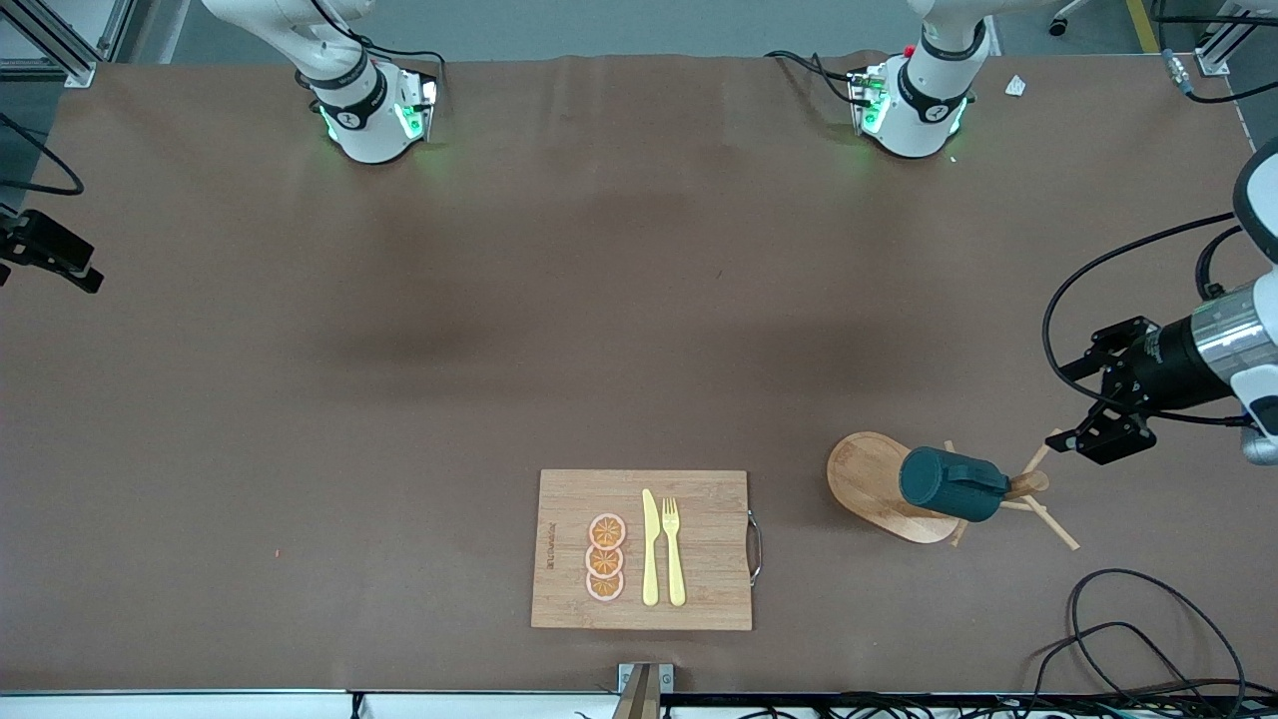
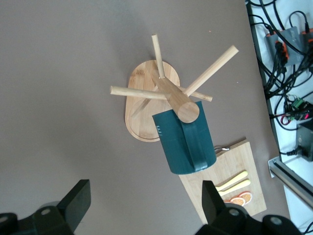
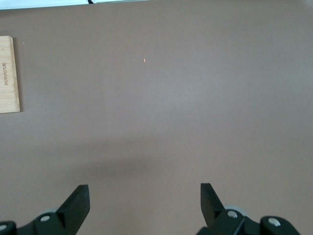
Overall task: Transfer cup from left to right arm and place
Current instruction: 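Lower the open left gripper around the teal mug's body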
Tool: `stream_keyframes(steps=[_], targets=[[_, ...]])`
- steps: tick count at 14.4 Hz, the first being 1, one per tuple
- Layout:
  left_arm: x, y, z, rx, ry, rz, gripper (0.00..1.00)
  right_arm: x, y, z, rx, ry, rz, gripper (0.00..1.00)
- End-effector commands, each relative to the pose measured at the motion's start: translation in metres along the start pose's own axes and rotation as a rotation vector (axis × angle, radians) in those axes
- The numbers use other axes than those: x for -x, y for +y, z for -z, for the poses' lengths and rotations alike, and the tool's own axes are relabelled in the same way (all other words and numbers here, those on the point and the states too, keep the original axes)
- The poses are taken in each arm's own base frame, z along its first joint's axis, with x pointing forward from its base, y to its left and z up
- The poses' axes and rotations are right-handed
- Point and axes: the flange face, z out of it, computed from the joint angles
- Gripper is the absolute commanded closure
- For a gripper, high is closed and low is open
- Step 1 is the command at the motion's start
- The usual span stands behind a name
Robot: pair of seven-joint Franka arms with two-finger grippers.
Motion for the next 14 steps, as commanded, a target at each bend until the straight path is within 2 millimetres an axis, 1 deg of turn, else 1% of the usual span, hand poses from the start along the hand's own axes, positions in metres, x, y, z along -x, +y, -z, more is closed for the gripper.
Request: stream_keyframes(steps=[1, 2, 3, 4, 5, 7, 8, 12, 14], targets=[[-0.005, 0.007, -0.013, 0.005, -0.018, 0.037, 0.00, 0.004, 0.001, 0.004, 0.004, 0.006, -0.005, 0.00], [-0.005, 0.008, -0.017, 0.000, -0.020, 0.042, 0.00, 0.004, 0.001, 0.004, 0.004, 0.006, -0.005, 0.00], [0.001, 0.012, -0.027, -0.011, -0.027, 0.049, 0.00, 0.004, 0.001, 0.004, 0.004, 0.006, -0.005, 0.00], [0.002, 0.013, -0.029, -0.014, -0.027, 0.055, 0.00, 0.004, 0.001, 0.004, 0.004, 0.006, -0.005, 0.00], [0.000, 0.014, -0.029, -0.007, -0.023, 0.057, 0.00, 0.004, 0.000, 0.004, 0.002, 0.006, -0.005, 0.00], [-0.001, 0.018, -0.036, 0.009, -0.020, 0.100, 0.00, 0.004, 0.001, 0.004, 0.004, 0.006, -0.007, 0.00], [-0.006, 0.021, -0.042, 0.021, -0.024, 0.154, 0.00, 0.004, 0.001, 0.004, 0.004, 0.006, -0.005, 0.00], [-0.016, 0.030, -0.062, 0.075, -0.049, 0.270, 0.00, 0.004, 0.001, 0.004, 0.004, 0.006, -0.005, 0.00], [-0.015, 0.035, -0.070, 0.096, -0.055, 0.288, 0.00, 0.004, 0.000, 0.004, 0.004, 0.006, -0.004, 0.00]])
